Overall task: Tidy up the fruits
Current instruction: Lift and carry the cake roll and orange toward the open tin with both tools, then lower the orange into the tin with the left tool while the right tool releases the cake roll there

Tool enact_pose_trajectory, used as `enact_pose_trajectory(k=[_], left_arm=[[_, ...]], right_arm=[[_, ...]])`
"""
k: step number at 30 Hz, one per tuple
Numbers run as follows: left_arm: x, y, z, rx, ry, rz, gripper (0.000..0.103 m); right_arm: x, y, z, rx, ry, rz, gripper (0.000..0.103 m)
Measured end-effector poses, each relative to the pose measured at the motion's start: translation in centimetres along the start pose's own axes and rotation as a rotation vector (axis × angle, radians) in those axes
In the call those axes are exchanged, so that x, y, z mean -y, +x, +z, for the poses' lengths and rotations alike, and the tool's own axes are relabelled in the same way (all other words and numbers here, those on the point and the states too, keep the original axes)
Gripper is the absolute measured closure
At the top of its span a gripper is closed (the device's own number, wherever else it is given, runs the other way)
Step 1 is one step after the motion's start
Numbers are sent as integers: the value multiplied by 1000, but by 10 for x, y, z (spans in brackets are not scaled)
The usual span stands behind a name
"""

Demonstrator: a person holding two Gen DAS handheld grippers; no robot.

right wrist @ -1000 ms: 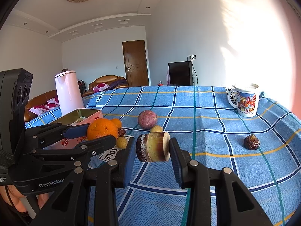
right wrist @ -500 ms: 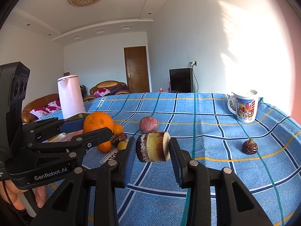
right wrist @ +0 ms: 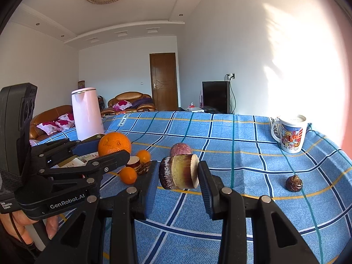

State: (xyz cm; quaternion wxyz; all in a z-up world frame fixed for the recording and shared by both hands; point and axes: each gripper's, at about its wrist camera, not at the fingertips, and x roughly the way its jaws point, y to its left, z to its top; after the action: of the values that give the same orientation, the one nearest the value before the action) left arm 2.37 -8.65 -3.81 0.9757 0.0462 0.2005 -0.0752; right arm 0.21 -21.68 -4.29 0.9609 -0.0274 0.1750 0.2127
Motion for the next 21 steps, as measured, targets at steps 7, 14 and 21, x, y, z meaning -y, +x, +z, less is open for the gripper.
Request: enact_pose_trajectory(k=[7, 14, 21], left_arm=[[-49, 1, 3, -34, -73, 62, 53], [-110, 9, 5, -83, -161, 125, 53], [-166, 25, 0, -174, -251, 158, 53]], right_arm=[[-24, 23, 28, -38, -33, 84, 65], [-59, 58, 56, -84, -79, 176, 65], [-97, 107, 72, -163, -115, 259, 65]])
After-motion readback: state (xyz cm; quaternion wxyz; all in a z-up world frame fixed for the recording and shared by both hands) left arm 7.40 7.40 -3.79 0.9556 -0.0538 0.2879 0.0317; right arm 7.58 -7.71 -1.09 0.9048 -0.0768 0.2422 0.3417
